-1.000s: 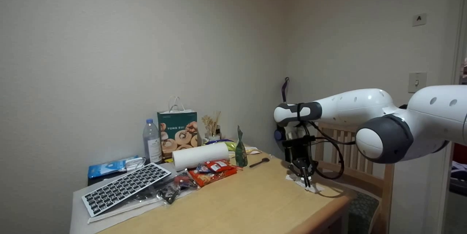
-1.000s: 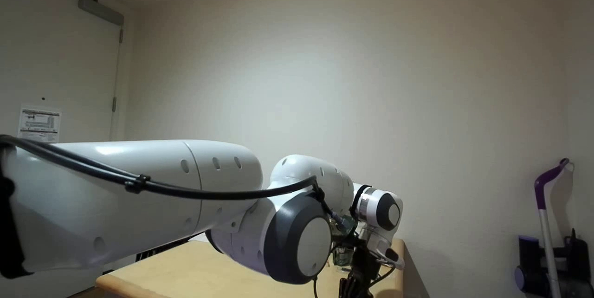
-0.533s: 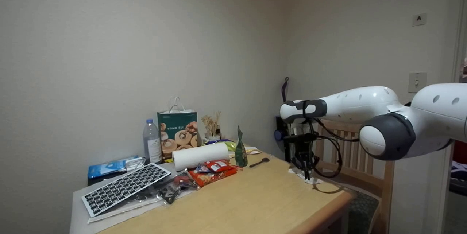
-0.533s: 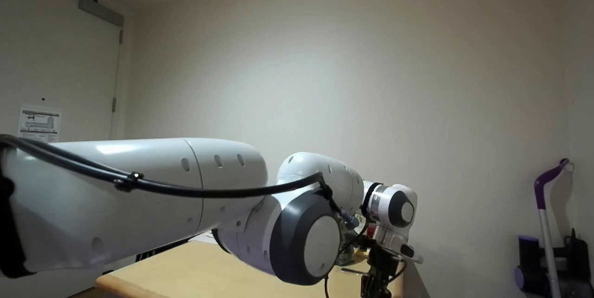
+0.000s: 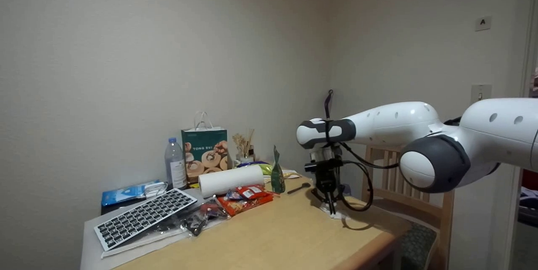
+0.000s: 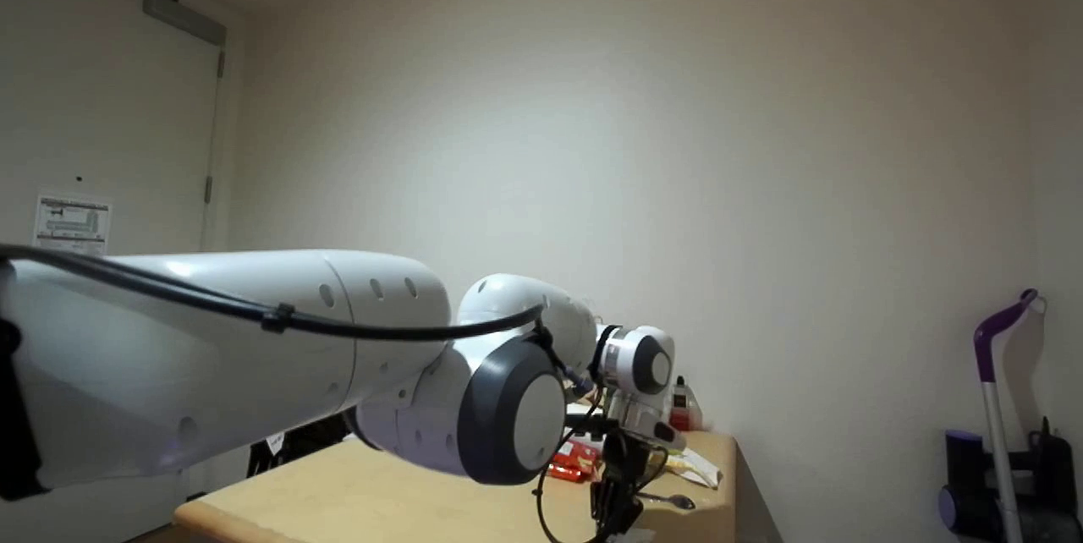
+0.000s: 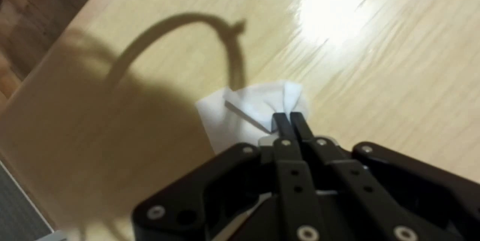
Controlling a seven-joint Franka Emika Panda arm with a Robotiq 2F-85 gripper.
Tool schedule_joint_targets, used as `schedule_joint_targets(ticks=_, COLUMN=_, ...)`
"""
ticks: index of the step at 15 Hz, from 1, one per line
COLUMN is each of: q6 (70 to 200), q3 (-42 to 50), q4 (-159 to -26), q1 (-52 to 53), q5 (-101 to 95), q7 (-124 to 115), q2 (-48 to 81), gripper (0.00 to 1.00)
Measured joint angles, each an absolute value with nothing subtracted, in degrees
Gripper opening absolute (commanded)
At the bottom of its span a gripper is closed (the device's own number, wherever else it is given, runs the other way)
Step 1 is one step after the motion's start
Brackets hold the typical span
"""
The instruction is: Wipe the table with the white cloth
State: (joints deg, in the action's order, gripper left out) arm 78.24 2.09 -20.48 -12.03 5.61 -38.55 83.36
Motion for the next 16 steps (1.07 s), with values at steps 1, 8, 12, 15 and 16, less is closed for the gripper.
schedule_joint_targets(ticks=1, q6=78.2, q3=2.3, q4=-20.5, q1=-9.5, q5=4.7, q7=-38.4, q2=83.3, gripper=0.05)
schedule_joint_targets(ticks=8, q6=77.4, q3=3.8, q4=-20.5, q1=-1.4, q5=1.3, q7=-37.1, q2=83.3, gripper=0.06)
schedule_joint_targets(ticks=12, q6=77.5, q3=3.8, q4=-20.5, q1=-1.2, q5=1.3, q7=-36.5, q2=83.3, gripper=0.06)
schedule_joint_targets(ticks=15, q6=77.7, q3=4.0, q4=-20.4, q1=3.0, q5=0.2, q7=-34.5, q2=83.3, gripper=0.06)
schedule_joint_targets(ticks=16, q6=77.7, q3=4.1, q4=-20.4, q1=5.2, q5=-0.6, q7=-34.0, q2=83.3, gripper=0.06)
